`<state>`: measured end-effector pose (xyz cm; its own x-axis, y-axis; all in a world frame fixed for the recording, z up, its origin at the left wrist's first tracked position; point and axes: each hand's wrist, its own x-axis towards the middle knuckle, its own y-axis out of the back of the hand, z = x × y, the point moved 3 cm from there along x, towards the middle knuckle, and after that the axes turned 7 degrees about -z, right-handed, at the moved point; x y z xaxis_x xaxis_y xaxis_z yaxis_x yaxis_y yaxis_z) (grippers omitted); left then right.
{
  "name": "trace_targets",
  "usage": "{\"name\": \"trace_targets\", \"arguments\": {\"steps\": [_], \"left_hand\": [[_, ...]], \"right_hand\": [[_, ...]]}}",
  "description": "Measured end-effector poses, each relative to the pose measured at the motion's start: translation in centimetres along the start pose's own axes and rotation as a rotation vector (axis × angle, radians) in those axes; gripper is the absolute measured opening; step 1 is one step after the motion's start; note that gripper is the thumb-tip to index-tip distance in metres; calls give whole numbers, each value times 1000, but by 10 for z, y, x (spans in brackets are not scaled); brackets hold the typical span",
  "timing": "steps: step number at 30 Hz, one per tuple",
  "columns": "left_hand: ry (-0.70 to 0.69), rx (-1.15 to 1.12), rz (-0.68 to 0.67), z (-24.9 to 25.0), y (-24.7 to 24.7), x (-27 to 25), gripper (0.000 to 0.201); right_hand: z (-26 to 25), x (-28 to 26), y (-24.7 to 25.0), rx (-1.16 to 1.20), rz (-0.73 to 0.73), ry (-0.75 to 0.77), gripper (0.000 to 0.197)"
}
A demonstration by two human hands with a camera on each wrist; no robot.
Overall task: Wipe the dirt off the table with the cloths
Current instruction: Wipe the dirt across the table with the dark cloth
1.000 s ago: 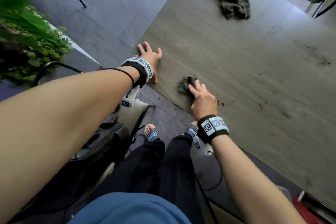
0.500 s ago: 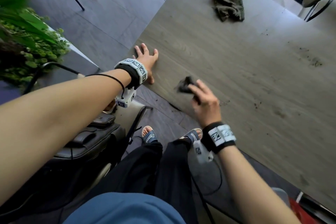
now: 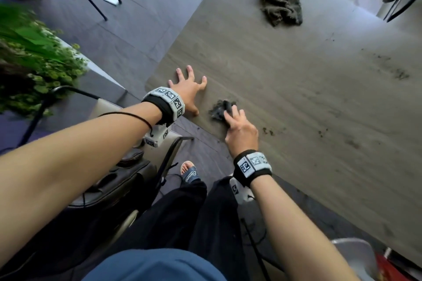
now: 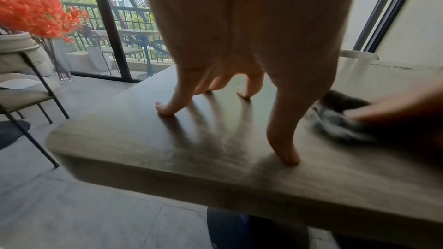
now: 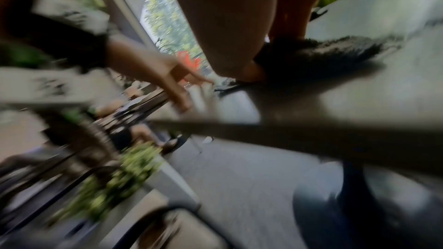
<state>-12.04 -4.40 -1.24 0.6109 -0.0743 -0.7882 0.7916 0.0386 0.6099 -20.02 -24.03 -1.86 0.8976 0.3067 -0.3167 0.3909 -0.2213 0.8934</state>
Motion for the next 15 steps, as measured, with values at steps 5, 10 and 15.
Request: {"name": "trace_targets", "arguments": {"steps": [5, 10, 15], "left_hand": [[6, -17, 1, 0, 0, -2, 120], [15, -25, 10, 0, 1, -4, 122], [44, -4, 34, 23, 8, -12, 123]], "right_hand": [[-31, -60, -30, 40, -76, 129, 48], [-19, -61, -7, 256, 34, 220, 47], [55, 12, 64, 308, 249, 105, 47]]}}
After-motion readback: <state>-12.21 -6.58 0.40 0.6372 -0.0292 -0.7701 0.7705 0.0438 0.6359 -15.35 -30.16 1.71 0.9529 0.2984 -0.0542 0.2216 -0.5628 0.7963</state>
